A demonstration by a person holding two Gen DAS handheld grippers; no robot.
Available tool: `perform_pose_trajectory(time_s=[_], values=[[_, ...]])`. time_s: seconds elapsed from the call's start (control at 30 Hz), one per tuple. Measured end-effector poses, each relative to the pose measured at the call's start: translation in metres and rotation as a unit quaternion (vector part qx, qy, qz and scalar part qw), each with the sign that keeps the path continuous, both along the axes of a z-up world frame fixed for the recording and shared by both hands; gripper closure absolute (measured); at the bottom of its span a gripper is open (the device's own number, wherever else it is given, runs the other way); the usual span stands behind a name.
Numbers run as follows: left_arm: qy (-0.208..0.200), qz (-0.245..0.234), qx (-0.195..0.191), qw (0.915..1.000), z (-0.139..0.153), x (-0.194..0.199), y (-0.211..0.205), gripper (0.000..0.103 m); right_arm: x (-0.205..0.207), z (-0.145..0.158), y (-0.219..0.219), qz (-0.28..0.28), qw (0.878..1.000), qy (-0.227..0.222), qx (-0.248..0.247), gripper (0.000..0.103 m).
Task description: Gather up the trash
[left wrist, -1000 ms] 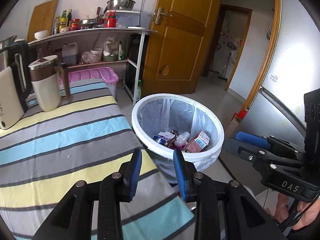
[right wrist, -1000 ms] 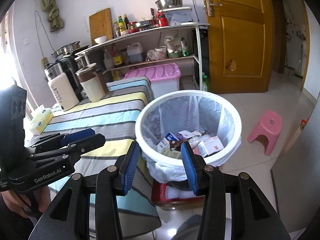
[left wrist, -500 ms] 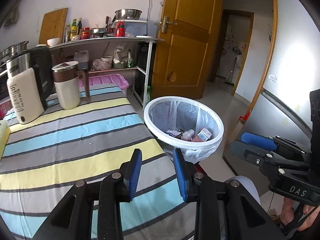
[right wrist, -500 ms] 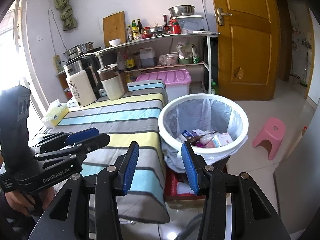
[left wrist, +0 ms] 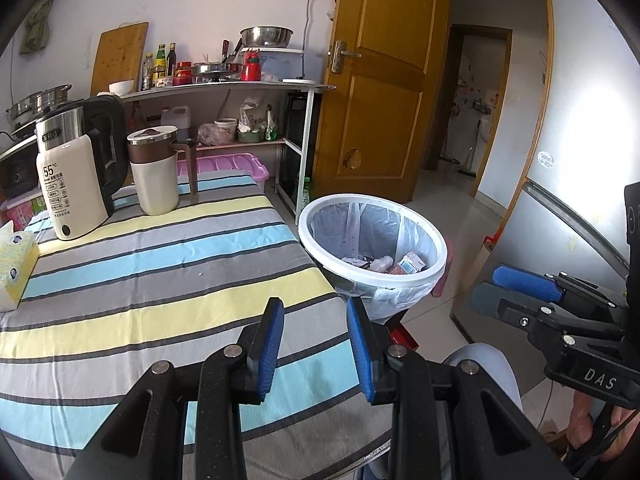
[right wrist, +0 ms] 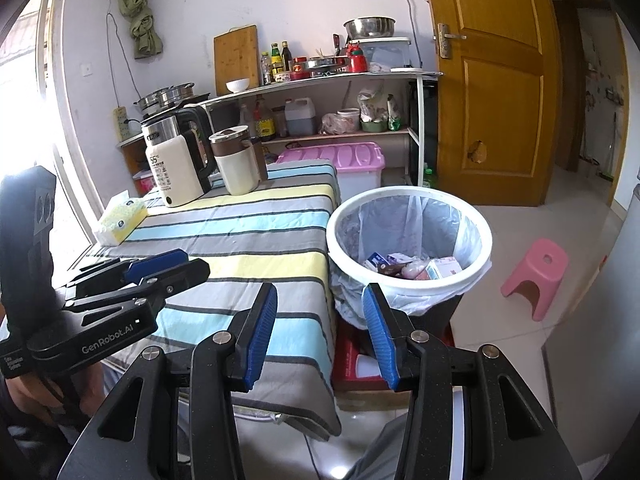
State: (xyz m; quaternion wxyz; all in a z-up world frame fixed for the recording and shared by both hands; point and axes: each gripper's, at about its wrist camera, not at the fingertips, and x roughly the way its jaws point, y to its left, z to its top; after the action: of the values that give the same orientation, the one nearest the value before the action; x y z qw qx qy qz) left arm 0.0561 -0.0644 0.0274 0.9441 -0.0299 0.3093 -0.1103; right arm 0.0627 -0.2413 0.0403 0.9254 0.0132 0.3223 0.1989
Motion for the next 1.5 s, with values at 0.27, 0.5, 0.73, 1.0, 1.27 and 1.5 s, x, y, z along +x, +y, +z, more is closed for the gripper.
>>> perform_pose_trajectory(time_s=[0.27,0.5,0.73,1.0,1.27,1.5], values=[[0.000,0.000,0.001,1.0000,-0.0004,-0.0008,-0.0009,0.070,-0.0009,0.0004,-0.0020,-0.002,1.000,0.000,0.000,0.057],[0.000,0.001,0.003,1.0000,0.0004,-0.0017,-0.0017,0.070,-0.0002,0.0001,-0.0035,-0.003,1.000,0.001,0.000,0.057],[0.002,0.000,0.005,1.0000,0.0011,-0.0028,-0.0025,0.070,0.0002,-0.0004,-0.0037,-0.004,1.000,0.002,0.000,0.057],[0.004,0.000,0.007,1.0000,-0.0002,-0.0004,-0.0003,0.070,0.0003,-0.0002,-0.0035,-0.004,1.000,0.002,-0.001,0.057],[0.002,0.001,0.010,0.9999,-0.0002,-0.0004,0.0000,0.070,0.0011,-0.0012,-0.0031,-0.004,1.000,0.001,-0.001,0.057],[0.002,0.005,0.012,0.9999,-0.0009,-0.0005,0.0033,0.070,0.0016,-0.0014,-0.0028,-0.004,1.000,0.001,-0.001,0.057]])
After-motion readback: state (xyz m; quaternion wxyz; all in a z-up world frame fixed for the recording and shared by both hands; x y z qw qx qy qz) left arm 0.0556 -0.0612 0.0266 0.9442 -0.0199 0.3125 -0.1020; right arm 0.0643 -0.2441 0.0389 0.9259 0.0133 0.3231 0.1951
